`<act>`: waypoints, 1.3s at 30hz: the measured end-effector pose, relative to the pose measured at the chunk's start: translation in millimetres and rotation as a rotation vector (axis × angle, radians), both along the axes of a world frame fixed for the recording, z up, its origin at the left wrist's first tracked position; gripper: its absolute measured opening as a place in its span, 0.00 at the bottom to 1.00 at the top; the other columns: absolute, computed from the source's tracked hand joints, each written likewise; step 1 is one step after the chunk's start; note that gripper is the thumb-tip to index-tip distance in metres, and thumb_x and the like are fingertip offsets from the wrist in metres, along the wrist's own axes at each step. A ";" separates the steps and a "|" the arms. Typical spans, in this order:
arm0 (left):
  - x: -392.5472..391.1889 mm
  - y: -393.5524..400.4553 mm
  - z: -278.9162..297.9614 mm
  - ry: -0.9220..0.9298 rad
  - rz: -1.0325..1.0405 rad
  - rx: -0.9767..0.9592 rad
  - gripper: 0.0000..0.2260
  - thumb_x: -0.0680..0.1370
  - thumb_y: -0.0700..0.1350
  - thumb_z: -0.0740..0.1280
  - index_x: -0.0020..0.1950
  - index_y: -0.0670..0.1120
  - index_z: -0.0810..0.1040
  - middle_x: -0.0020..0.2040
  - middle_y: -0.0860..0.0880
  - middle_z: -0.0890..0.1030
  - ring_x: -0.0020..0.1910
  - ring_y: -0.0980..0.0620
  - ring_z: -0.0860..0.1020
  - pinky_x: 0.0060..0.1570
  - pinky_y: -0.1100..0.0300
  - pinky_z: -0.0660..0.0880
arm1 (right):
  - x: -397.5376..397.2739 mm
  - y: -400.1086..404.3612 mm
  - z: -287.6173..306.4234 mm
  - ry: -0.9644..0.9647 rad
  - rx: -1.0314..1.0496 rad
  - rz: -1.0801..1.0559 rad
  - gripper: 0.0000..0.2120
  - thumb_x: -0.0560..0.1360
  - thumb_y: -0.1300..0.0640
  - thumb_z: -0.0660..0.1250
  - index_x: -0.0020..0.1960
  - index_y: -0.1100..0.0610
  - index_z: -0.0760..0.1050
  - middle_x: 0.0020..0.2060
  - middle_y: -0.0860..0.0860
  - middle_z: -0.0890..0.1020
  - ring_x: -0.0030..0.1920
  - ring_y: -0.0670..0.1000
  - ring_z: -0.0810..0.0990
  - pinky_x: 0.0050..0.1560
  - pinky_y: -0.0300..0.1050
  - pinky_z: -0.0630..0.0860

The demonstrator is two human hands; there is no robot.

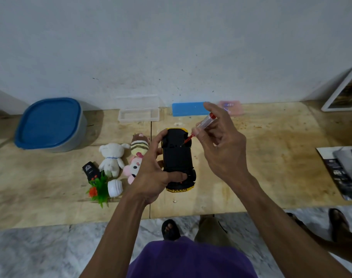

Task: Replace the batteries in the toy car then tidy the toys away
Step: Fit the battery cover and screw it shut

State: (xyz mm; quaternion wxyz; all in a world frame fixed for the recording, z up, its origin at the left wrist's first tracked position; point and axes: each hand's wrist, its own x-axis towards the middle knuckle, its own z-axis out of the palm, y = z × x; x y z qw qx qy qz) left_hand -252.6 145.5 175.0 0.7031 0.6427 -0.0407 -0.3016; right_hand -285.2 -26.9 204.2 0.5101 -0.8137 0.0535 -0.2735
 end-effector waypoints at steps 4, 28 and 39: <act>0.4 1.6 0.8 -0.011 0.006 0.001 0.50 0.57 0.29 0.77 0.69 0.67 0.69 0.64 0.45 0.74 0.59 0.37 0.79 0.51 0.33 0.80 | 1.9 2.2 2.8 -0.028 -0.083 0.033 0.25 0.79 0.60 0.69 0.74 0.56 0.68 0.59 0.51 0.83 0.55 0.44 0.84 0.52 0.35 0.80; -0.8 9.5 -8.3 -0.012 0.027 -0.013 0.49 0.57 0.29 0.78 0.67 0.69 0.70 0.65 0.43 0.73 0.59 0.39 0.79 0.47 0.42 0.83 | 11.3 4.9 0.0 -0.141 -0.260 0.073 0.25 0.78 0.65 0.70 0.73 0.63 0.69 0.54 0.54 0.84 0.48 0.47 0.84 0.50 0.33 0.81; 1.6 14.5 -11.4 -0.004 0.022 -0.004 0.51 0.57 0.29 0.78 0.71 0.66 0.68 0.66 0.43 0.71 0.59 0.37 0.78 0.48 0.40 0.83 | 12.6 5.6 -6.5 -0.145 -0.219 0.073 0.24 0.78 0.65 0.69 0.73 0.63 0.69 0.52 0.55 0.82 0.50 0.45 0.82 0.50 0.33 0.80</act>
